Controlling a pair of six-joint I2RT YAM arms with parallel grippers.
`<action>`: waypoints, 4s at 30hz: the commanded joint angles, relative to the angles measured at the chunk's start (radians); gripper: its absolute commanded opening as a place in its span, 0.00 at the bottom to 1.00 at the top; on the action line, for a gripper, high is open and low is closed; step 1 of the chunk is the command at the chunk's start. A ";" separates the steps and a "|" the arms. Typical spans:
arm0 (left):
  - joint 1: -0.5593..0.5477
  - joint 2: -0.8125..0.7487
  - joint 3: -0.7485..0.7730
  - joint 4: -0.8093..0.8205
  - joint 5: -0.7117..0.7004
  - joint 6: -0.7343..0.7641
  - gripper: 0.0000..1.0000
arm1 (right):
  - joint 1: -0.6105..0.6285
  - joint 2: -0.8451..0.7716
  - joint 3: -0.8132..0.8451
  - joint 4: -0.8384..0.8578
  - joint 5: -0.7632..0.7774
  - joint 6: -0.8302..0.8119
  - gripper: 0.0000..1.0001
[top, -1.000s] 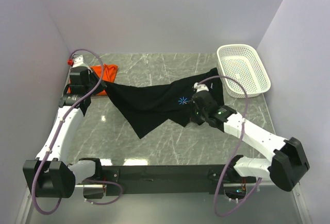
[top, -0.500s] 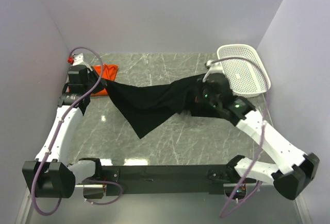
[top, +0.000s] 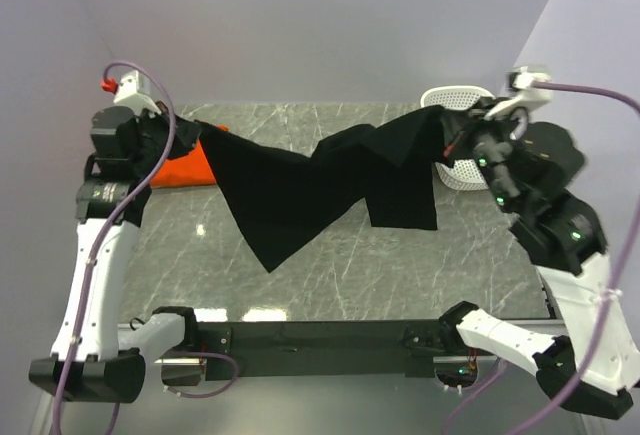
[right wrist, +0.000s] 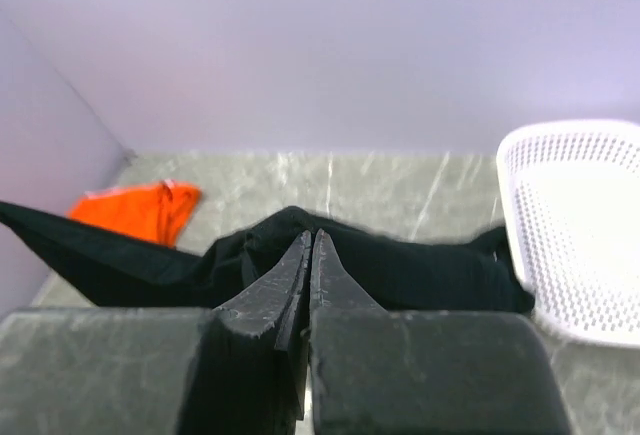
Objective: Fold and stack the t-shirts
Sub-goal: Flatten the tshirt out
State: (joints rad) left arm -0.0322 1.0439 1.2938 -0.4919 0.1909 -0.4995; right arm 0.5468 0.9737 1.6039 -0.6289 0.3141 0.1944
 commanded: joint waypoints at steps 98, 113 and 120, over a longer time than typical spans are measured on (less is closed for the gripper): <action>-0.477 0.530 -0.136 0.381 -0.067 -0.019 0.65 | -0.274 -0.041 -0.756 0.205 -0.379 0.158 0.63; -0.397 0.877 -0.056 0.455 0.085 -0.020 0.66 | -0.277 0.762 -0.400 0.209 -0.332 0.174 0.60; -0.296 0.912 -0.100 0.484 0.120 -0.021 0.65 | -0.268 0.943 -0.263 0.160 -0.363 0.183 0.60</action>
State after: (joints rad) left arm -0.3496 1.9491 1.2011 -0.0589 0.2741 -0.5198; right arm 0.2726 1.8851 1.2655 -0.4431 -0.0395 0.3660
